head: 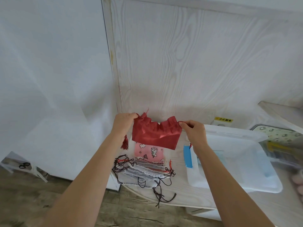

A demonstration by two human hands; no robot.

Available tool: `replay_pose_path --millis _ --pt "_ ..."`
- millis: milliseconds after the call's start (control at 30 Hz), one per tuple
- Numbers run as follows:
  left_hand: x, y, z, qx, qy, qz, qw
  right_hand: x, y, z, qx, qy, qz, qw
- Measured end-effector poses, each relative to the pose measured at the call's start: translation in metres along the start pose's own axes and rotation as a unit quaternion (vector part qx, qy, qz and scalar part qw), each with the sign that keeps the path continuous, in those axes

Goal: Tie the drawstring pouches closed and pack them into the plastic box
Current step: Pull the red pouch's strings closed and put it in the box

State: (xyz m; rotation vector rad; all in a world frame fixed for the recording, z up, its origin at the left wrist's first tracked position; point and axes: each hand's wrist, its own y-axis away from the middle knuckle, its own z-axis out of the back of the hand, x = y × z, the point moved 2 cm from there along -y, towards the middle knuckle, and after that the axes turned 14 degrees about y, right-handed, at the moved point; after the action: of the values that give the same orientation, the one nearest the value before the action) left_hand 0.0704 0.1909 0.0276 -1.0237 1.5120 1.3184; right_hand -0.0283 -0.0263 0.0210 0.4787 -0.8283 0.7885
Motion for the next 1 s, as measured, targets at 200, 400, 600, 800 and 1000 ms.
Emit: replay_pose_path --millis 200,400,600,800,1000 --pt "0.000 0.010 -0.002 0.095 -0.079 -0.047 0.991 -0.001 -0.003 -0.001 0.043 0.052 -0.011 0.998" --pt "-0.010 0.018 -0.017 0.192 -0.133 -0.089 0.968 0.004 0.004 -0.011 0.155 0.201 0.013 0.967" --pt "-0.016 0.016 -0.021 0.188 -0.166 -0.123 0.960 0.002 0.007 -0.010 0.129 0.139 0.023 0.982" --pt "-0.018 0.017 -0.022 0.170 -0.200 -0.114 0.958 -0.005 0.007 -0.004 0.079 0.138 0.023 0.987" --pt "-0.011 0.011 -0.016 0.157 -0.292 -0.112 0.937 -0.007 0.007 0.001 0.071 0.171 0.027 0.982"
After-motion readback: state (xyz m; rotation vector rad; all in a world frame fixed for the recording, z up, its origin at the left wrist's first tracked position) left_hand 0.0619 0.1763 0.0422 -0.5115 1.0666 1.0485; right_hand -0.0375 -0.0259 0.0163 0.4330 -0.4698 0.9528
